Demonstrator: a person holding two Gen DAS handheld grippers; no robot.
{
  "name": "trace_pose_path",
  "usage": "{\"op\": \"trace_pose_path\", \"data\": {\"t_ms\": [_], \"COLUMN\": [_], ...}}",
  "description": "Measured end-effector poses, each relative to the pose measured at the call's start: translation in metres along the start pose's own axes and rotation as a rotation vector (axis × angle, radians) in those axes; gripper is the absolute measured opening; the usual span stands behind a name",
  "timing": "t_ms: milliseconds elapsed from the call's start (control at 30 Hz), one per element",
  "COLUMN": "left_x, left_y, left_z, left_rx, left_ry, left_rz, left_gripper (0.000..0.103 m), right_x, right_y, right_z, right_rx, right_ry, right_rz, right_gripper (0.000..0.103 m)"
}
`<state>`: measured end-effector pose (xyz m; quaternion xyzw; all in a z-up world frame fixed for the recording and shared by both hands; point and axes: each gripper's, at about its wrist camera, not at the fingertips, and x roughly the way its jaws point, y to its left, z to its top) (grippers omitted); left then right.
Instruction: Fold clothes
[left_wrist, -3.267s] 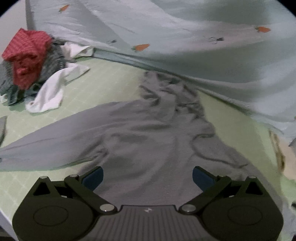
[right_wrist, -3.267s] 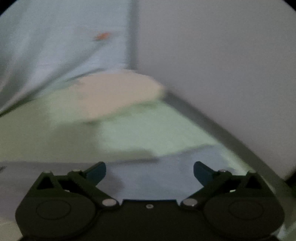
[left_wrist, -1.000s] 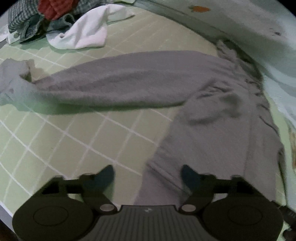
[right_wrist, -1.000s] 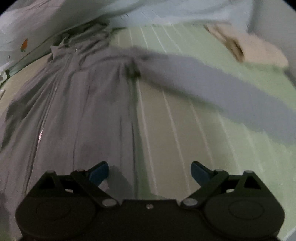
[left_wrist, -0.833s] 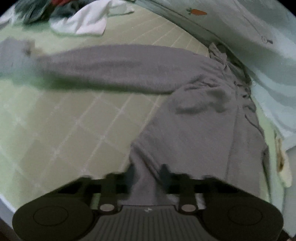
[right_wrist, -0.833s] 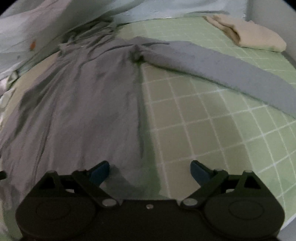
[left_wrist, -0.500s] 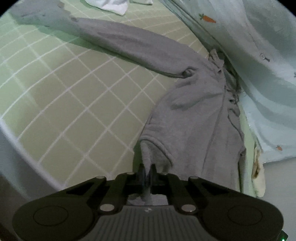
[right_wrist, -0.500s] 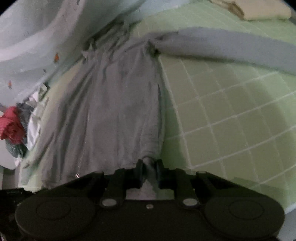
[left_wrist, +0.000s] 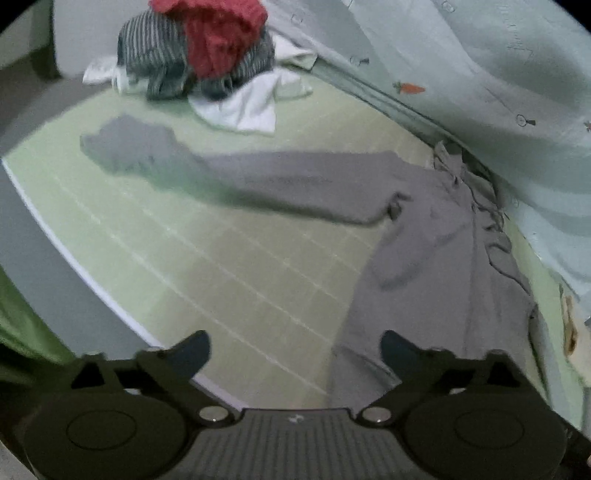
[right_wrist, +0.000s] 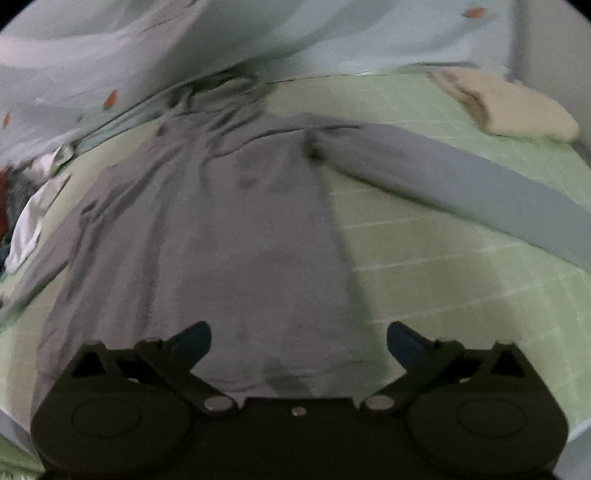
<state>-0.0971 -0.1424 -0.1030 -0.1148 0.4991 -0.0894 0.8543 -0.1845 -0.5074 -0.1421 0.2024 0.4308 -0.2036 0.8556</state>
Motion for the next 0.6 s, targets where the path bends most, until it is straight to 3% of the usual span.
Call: {"op": "trace_pose_path", "data": {"t_ms": [133,333,467,600], "left_x": [0.007,0.023,0.04,0.061], "left_y": [0.036,0.112,0.173,0.209], "left_z": [0.03,0.081,0.116,0.155], "left_rx": [-0.001,-0.074,-0.149,-0.154], "left_ry": [-0.007,-0.007,-0.001,0.011], "left_rz": [0.034,0.09,0.091,0.103], "left_gripper": [0.102,0.102,0.102,0.102], "right_x": [0.012,0.042,0.059,0.065], "right_y": [0.044,0.113,0.149,0.166], "right_z": [0.001,-0.01,-0.021,-0.027], "right_rx": [-0.058,-0.019,-0.004,0.074], "right_ry": [0.008,0.068,0.057,0.011], "right_rz": [0.013,-0.018,-0.156,-0.275], "right_gripper": [0.103,0.103,0.103,0.103]}}
